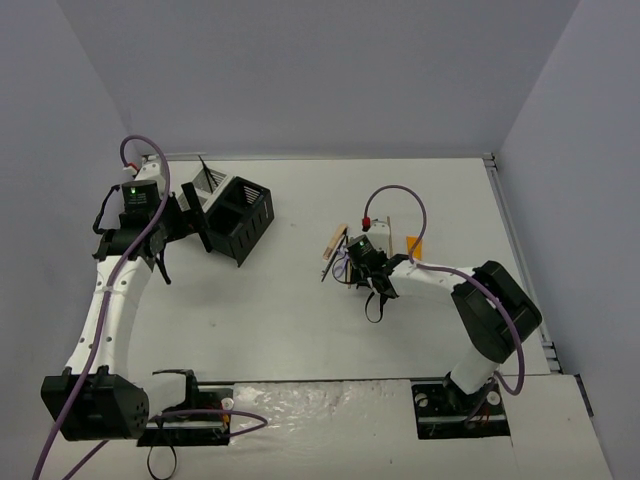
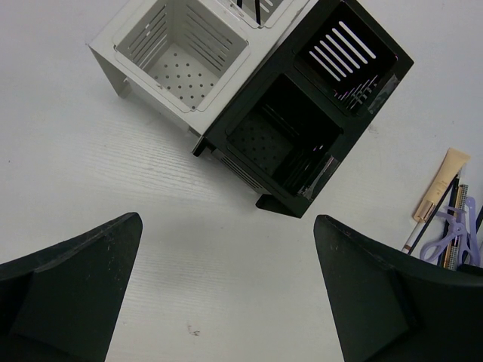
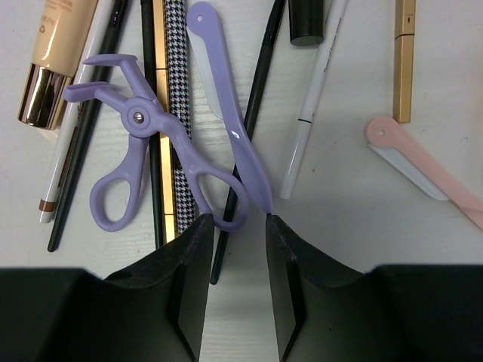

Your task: Organize the makeup

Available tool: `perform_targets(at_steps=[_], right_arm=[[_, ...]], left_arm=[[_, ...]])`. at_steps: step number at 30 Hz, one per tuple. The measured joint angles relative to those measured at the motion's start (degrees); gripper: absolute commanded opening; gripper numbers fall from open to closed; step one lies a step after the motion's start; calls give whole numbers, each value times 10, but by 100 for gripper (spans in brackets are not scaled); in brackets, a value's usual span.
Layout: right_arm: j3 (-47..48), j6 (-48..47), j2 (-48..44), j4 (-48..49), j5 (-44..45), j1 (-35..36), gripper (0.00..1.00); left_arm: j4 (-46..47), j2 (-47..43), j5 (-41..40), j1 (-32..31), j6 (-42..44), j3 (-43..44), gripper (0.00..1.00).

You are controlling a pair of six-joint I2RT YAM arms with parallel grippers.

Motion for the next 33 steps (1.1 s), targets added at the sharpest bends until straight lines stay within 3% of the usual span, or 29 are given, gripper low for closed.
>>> perform_targets(at_steps=[17, 28, 33], right_arm=[[-9, 7, 3, -9, 10, 0, 30], [-23, 1, -10, -10, 17, -4, 4], [-35, -2, -22, -11, 13, -8, 0]], left_arm=[[0, 0, 11, 0, 0, 0, 97], [0, 0, 11, 0, 0, 0, 97], [0, 0, 11, 0, 0, 0, 97]])
